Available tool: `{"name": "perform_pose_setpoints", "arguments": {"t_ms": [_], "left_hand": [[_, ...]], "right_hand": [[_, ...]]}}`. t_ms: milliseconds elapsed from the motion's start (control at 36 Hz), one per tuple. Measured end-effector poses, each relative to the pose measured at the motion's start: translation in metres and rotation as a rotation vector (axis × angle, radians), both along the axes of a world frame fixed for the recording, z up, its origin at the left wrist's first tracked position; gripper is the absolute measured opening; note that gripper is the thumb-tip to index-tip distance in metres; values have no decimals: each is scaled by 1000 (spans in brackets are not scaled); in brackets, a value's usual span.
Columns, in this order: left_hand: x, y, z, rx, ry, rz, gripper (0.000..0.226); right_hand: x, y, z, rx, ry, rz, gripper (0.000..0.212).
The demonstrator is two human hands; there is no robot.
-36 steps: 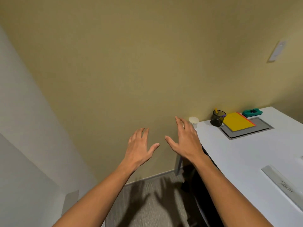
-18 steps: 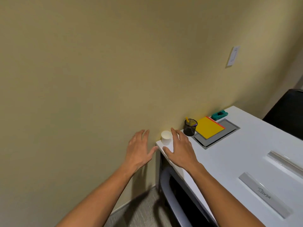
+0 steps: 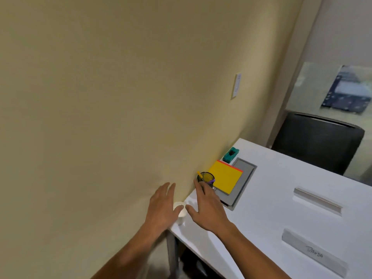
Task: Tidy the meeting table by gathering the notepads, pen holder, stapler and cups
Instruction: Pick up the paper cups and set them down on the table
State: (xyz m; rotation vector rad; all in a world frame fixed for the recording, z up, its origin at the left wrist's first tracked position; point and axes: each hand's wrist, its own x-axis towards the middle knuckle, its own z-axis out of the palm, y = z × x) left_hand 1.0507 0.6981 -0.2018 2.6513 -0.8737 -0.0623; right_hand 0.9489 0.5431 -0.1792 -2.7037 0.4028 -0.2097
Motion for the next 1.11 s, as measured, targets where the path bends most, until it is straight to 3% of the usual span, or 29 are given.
{"name": "perform_pose_setpoints", "arguments": {"t_ms": [194,444,694,889,1111], "left_hand": [[53,-33,-25,11,56,-181,80],[78,-75,-74,190,57,-323,85],[80,-88,-117,427,61,-366,97],[71,-89,-126,403,177,-328,112],[56,-85,-128,396,131,-263,68]], "right_hand": [[33,-4,-10,21,2,-78,91],[39,-13,-30,70,81,-215,91],[19,-24,-38,93,166,-307,88],[-2,-25,-39,137,171,-350,85],[-29,-25,-40,171,179,-402,83]]}}
